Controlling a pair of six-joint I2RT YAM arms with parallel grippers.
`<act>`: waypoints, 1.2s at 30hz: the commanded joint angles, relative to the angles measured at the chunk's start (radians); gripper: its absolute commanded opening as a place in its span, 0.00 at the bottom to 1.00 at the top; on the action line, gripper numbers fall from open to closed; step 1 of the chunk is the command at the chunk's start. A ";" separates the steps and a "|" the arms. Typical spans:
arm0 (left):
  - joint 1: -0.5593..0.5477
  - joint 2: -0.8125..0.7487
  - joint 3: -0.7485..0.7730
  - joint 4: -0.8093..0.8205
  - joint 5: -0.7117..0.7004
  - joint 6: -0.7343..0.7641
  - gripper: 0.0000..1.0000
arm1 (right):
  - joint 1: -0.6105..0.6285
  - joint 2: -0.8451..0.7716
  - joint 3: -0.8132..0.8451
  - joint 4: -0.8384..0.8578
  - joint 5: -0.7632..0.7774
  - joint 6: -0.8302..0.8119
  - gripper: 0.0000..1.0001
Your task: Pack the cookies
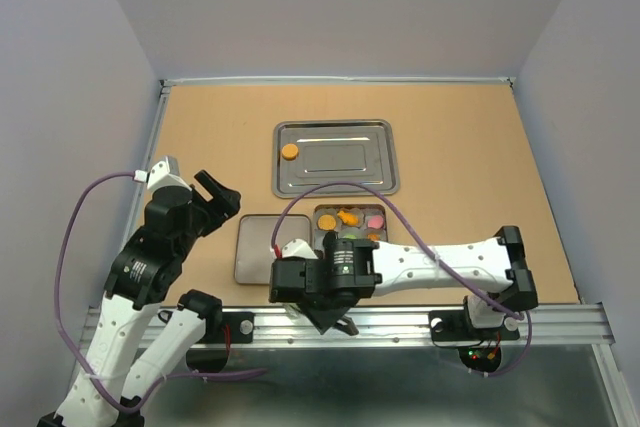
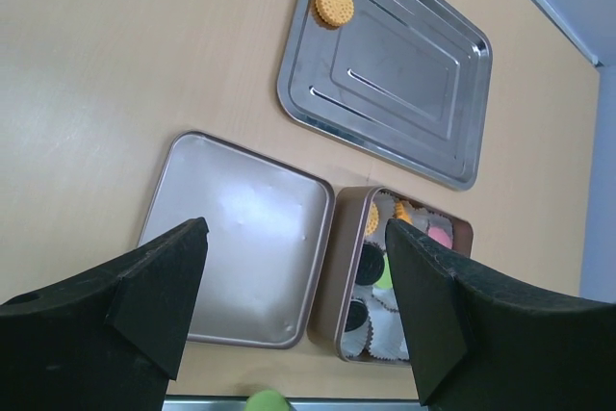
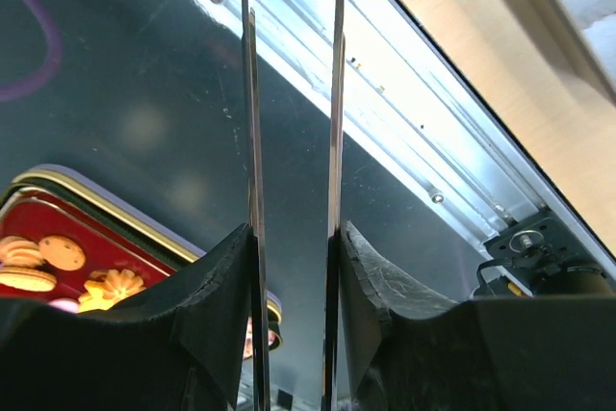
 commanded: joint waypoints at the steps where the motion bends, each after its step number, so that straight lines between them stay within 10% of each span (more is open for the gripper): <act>1: 0.004 -0.010 0.062 -0.017 -0.035 0.004 0.86 | -0.006 -0.125 0.053 -0.033 0.094 0.042 0.41; 20: 0.004 0.017 0.116 -0.037 -0.009 -0.010 0.86 | -0.407 -0.372 -0.072 -0.033 0.098 -0.152 0.41; 36: 0.004 0.034 0.092 -0.001 0.007 -0.010 0.86 | -0.421 -0.576 -0.404 0.001 -0.077 -0.054 0.39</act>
